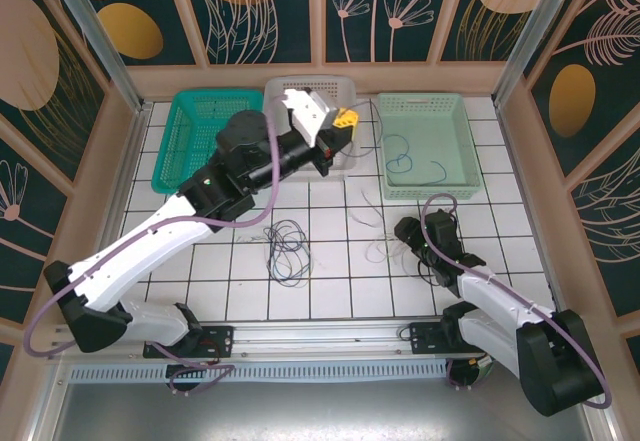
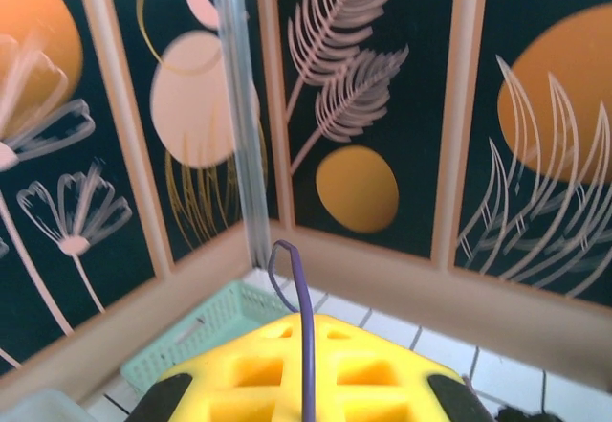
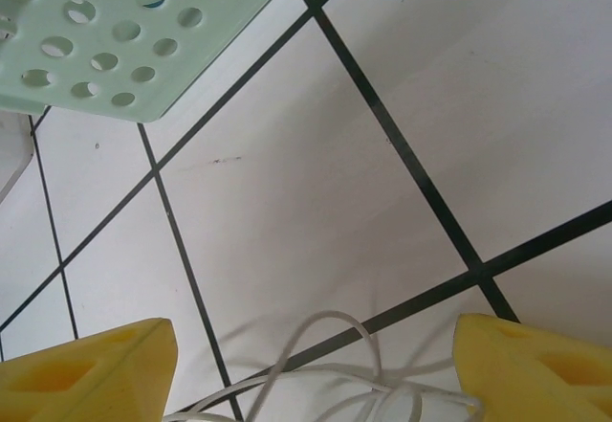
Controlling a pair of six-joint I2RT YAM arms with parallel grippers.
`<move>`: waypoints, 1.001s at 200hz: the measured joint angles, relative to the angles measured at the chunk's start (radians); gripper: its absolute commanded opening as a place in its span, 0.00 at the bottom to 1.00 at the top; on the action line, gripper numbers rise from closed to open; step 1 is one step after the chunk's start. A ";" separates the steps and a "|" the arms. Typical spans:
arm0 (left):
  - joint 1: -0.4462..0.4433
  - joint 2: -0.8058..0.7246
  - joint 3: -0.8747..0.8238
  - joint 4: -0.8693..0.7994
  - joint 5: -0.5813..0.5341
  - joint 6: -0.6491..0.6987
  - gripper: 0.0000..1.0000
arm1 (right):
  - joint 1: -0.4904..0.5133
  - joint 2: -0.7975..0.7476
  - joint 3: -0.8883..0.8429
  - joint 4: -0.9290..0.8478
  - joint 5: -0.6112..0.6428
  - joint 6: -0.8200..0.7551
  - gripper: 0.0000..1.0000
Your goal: Untangle the cables
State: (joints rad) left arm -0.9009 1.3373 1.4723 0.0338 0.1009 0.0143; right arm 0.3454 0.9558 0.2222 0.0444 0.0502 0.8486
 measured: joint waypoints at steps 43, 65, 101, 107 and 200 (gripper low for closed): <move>0.024 -0.015 0.035 0.034 -0.017 0.001 0.00 | -0.002 0.001 -0.003 0.001 0.003 0.004 0.77; 0.040 -0.003 0.062 0.038 -0.033 0.005 0.00 | -0.003 0.001 -0.003 0.003 0.002 0.004 0.76; 0.122 0.058 0.096 0.045 -0.055 -0.001 0.00 | -0.004 0.001 -0.003 0.003 0.002 -0.001 0.75; 0.138 0.075 0.101 0.045 -0.057 -0.006 0.00 | -0.004 0.001 -0.003 0.003 0.002 -0.004 0.75; 0.456 0.405 0.233 0.040 0.113 -0.216 0.00 | -0.004 0.001 -0.003 0.001 -0.002 -0.020 0.75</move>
State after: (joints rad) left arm -0.4446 1.7424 1.7058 0.0738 0.2134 -0.2020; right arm 0.3416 0.9565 0.2195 0.0456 0.0483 0.8284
